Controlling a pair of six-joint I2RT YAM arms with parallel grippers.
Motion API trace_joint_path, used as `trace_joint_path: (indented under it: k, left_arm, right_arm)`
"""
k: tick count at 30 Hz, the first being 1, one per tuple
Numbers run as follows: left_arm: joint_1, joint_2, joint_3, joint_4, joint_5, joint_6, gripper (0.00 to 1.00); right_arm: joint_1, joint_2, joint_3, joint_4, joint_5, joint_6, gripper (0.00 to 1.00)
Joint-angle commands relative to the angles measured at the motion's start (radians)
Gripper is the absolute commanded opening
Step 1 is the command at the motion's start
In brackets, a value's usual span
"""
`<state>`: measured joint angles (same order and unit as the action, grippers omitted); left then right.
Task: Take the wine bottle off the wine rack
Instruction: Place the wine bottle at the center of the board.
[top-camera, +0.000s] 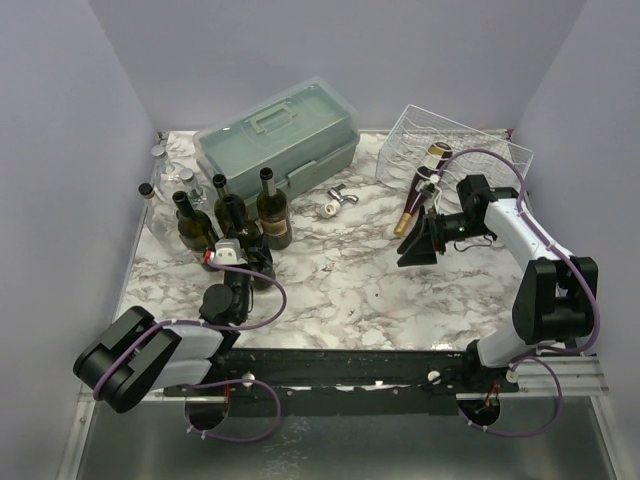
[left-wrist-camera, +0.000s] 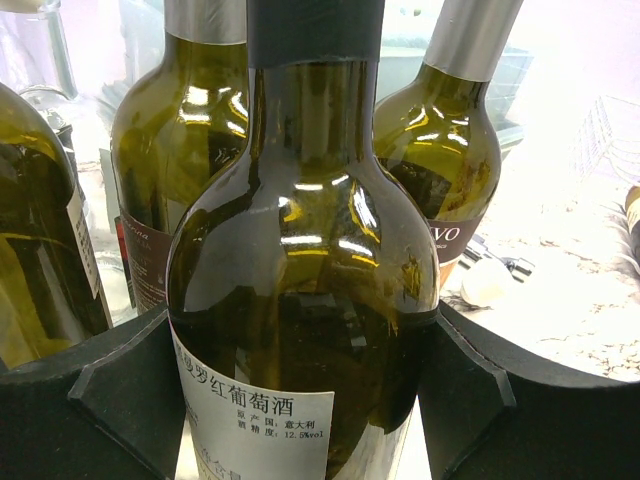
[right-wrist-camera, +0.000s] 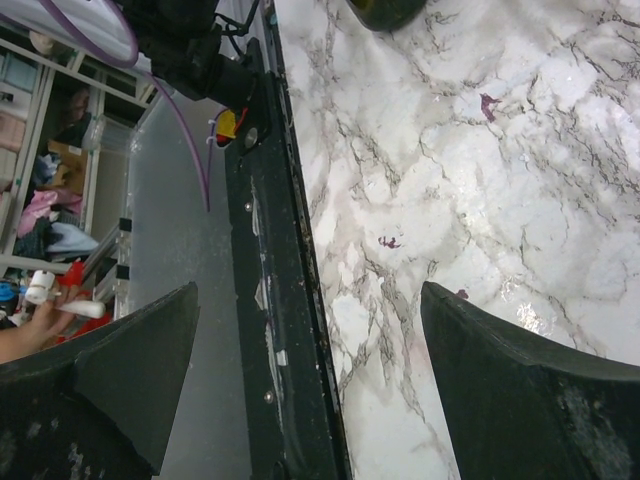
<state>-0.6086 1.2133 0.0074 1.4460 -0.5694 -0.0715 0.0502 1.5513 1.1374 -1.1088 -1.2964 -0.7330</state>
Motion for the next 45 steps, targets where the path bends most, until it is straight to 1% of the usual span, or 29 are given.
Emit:
trace_joint_path:
  k: [1, 3, 6, 8, 10, 16, 26, 31, 36, 41, 45]
  left_arm:
    - [0.005, -0.025, -0.061, 0.149, 0.012, -0.02, 0.42]
    - [0.005, -0.034, -0.066, 0.149, 0.02, -0.018, 0.51]
    - [0.004, -0.048, -0.077, 0.148, 0.03, -0.018, 0.52]
    - [0.006, -0.058, -0.085, 0.147, 0.036, -0.022, 0.59]
    - [0.005, -0.065, -0.091, 0.147, 0.044, -0.028, 0.62]
    - [0.005, -0.061, -0.099, 0.148, 0.051, -0.035, 0.67]
    - [0.005, -0.014, -0.084, 0.148, 0.063, -0.039, 0.67]
    - [0.004, 0.01, -0.077, 0.149, 0.074, -0.044, 0.69]
    - [0.004, 0.002, -0.081, 0.149, 0.078, -0.033, 0.76]
    - [0.004, -0.01, -0.096, 0.149, 0.08, -0.041, 0.86]
    - [0.004, -0.021, -0.104, 0.149, 0.086, -0.044, 0.87]
  right_arm:
    - [-0.011, -0.001, 0.01, -0.036, -0.032, -0.04, 0.95]
    - [-0.011, -0.001, 0.011, -0.039, -0.034, -0.042, 0.95]
    - [-0.011, 0.001, 0.012, -0.042, -0.035, -0.045, 0.95]
    - [-0.011, 0.002, 0.012, -0.045, -0.036, -0.049, 0.95]
    - [-0.011, 0.003, 0.015, -0.052, -0.038, -0.055, 0.95]
    - [-0.012, 0.003, 0.016, -0.064, -0.042, -0.066, 0.95]
    - [-0.012, 0.008, 0.022, -0.086, -0.044, -0.088, 0.95]
    - [-0.012, 0.013, 0.027, -0.101, -0.047, -0.104, 0.95]
    - [-0.012, 0.019, 0.031, -0.114, -0.049, -0.117, 0.96]
    - [-0.013, 0.021, 0.034, -0.128, -0.05, -0.131, 0.96]
    - [-0.012, 0.023, 0.035, -0.133, -0.052, -0.136, 0.96]
